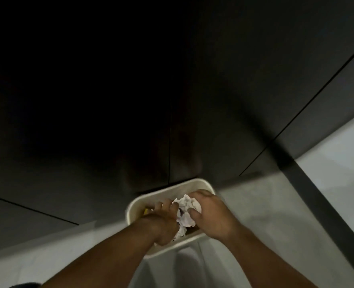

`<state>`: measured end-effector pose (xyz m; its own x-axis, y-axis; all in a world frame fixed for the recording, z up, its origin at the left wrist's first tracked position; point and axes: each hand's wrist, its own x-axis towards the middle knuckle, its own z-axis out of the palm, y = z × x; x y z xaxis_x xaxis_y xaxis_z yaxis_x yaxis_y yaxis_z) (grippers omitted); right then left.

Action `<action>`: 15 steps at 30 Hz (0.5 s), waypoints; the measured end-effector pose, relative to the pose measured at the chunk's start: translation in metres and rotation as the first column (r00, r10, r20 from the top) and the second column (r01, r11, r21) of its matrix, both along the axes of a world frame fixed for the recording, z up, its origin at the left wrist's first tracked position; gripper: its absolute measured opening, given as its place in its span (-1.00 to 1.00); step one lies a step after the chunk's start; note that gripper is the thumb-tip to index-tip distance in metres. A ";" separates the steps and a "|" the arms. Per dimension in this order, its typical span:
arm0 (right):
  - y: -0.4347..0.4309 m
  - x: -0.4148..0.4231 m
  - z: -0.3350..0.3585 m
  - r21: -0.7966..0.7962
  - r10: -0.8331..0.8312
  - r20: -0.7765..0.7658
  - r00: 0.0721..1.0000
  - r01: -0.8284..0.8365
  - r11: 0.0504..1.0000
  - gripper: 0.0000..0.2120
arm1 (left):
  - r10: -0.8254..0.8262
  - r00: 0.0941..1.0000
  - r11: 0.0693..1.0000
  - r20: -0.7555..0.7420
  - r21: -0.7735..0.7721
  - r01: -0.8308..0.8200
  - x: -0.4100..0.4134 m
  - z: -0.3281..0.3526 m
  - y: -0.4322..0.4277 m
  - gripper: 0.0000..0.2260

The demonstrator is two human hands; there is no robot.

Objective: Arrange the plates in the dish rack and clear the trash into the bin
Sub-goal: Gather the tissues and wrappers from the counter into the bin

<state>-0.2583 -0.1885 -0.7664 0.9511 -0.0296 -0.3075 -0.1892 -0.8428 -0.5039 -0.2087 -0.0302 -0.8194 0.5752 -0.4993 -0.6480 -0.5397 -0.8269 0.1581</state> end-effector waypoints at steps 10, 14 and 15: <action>-0.023 -0.010 0.061 0.010 -0.106 0.142 0.984 0.106 0.994 -0.63 | 0.118 0.989 0.993 -0.093 0.012 -0.117 0.015 -0.012 0.012 -0.30; -0.018 -0.010 0.111 0.108 -0.157 0.171 0.973 0.140 0.984 -0.63 | 0.009 0.999 0.999 -0.050 -0.046 -0.011 0.009 0.073 0.019 -0.40; -0.016 -0.011 0.131 0.125 -0.164 0.183 0.969 0.142 0.982 -0.65 | -0.027 0.999 0.996 -0.023 -0.090 0.025 0.007 0.105 0.020 -0.46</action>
<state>-0.2695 -0.2049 -0.6358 0.9792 -0.1558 -0.1297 -0.2027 -0.7487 -0.6311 -0.2020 -0.0103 -0.7146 0.5460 -0.5707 -0.6133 -0.5561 -0.7944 0.2442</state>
